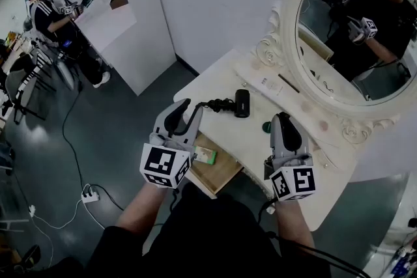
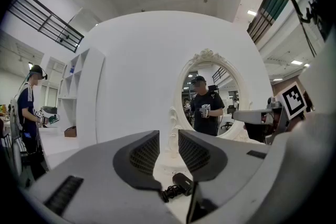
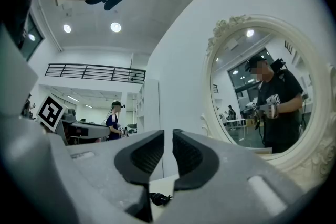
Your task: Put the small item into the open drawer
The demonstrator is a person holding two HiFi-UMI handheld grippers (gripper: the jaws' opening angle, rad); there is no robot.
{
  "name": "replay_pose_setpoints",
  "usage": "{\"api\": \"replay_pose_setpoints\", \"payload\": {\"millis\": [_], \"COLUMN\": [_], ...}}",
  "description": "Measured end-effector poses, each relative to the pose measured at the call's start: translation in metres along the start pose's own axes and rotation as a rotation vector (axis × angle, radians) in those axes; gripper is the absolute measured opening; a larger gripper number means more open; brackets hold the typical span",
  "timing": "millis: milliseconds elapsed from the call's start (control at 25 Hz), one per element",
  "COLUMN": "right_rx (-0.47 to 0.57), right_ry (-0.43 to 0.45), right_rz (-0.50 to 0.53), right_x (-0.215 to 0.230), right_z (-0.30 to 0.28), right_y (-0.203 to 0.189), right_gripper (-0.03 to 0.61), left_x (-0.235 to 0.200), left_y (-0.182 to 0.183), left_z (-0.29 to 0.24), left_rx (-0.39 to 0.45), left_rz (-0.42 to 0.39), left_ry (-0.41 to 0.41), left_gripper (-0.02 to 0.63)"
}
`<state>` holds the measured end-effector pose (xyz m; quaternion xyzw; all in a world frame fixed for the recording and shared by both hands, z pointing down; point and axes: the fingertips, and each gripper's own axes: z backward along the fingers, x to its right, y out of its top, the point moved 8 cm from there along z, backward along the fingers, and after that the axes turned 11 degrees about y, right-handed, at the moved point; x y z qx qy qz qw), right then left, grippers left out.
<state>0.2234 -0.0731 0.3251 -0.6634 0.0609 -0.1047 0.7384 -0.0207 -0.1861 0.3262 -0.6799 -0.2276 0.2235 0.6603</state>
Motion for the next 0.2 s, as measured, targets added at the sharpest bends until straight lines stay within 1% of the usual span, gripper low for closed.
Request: {"api": "replay_pose_setpoints", "payload": {"millis": [200], "right_rx": [-0.001], "right_ry": [0.006], "right_rz": [-0.002], "right_x": [0.0081], "right_z": [0.0030], "right_y": [-0.0011], "right_gripper": [0.049], "left_x": [0.0076], "left_y": [-0.0013], "left_z": [-0.0032], "left_rx": [-0.003], "left_rz": [-0.004], "left_ry": [0.004], "left_gripper": [0.114]}}
